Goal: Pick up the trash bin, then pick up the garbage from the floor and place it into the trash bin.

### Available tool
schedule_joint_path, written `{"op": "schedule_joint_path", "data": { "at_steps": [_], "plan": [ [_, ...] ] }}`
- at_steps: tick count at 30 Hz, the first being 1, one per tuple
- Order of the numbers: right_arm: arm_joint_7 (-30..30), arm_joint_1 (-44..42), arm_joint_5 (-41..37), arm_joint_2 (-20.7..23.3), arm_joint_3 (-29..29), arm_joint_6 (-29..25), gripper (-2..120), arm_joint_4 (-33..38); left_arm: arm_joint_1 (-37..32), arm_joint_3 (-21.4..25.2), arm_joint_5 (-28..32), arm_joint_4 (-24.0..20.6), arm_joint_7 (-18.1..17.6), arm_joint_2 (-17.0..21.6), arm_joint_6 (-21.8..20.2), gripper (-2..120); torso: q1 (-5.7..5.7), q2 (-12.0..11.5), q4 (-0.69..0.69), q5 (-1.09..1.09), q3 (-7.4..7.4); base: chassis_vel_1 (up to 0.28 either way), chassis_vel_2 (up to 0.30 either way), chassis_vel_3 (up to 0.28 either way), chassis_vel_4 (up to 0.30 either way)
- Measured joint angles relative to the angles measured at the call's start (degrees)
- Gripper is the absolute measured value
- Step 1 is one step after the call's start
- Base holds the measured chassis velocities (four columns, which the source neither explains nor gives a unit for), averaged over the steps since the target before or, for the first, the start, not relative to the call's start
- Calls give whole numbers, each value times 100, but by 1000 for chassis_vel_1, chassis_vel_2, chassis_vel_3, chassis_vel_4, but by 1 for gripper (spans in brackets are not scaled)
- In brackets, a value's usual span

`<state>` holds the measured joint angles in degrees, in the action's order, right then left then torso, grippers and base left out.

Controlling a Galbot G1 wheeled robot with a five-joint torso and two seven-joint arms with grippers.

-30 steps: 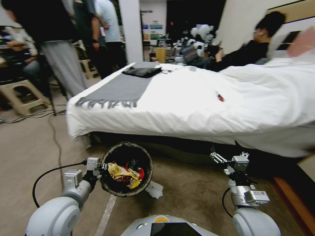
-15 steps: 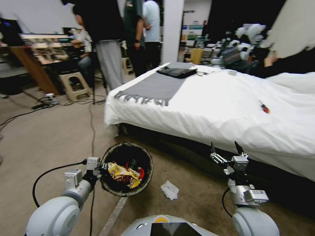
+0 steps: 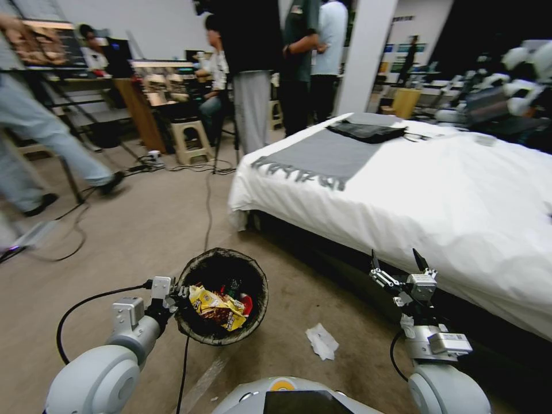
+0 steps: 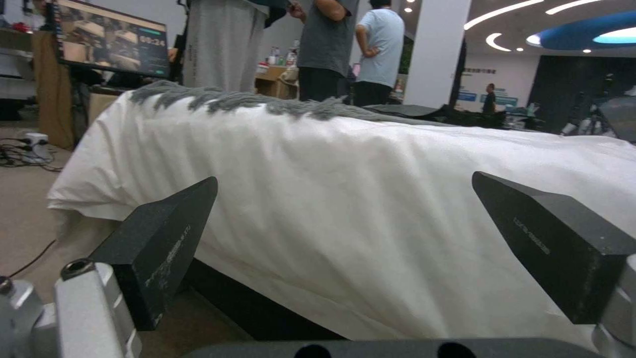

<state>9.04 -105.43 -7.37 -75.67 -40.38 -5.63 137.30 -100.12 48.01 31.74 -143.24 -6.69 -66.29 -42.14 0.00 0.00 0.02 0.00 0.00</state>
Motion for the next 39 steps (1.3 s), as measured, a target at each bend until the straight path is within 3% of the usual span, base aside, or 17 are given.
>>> {"op": "schedule_joint_path", "data": {
  "at_steps": [7, 39],
  "plan": [
    [-1, -8, -26, -10, -14, 57, 100, -1, 6, 1, 15, 0, -31, -9, 0, 2, 0, 0, -5, 0, 0, 23, 30, 34, 32],
    [63, 41, -32, -7, 34, 295, 100, 67, -34, 15, 27, 0, -40, -10, 0, 2, 0, 0, -1, 0, 0, 10, -8, -9, 11]
  ]
}}
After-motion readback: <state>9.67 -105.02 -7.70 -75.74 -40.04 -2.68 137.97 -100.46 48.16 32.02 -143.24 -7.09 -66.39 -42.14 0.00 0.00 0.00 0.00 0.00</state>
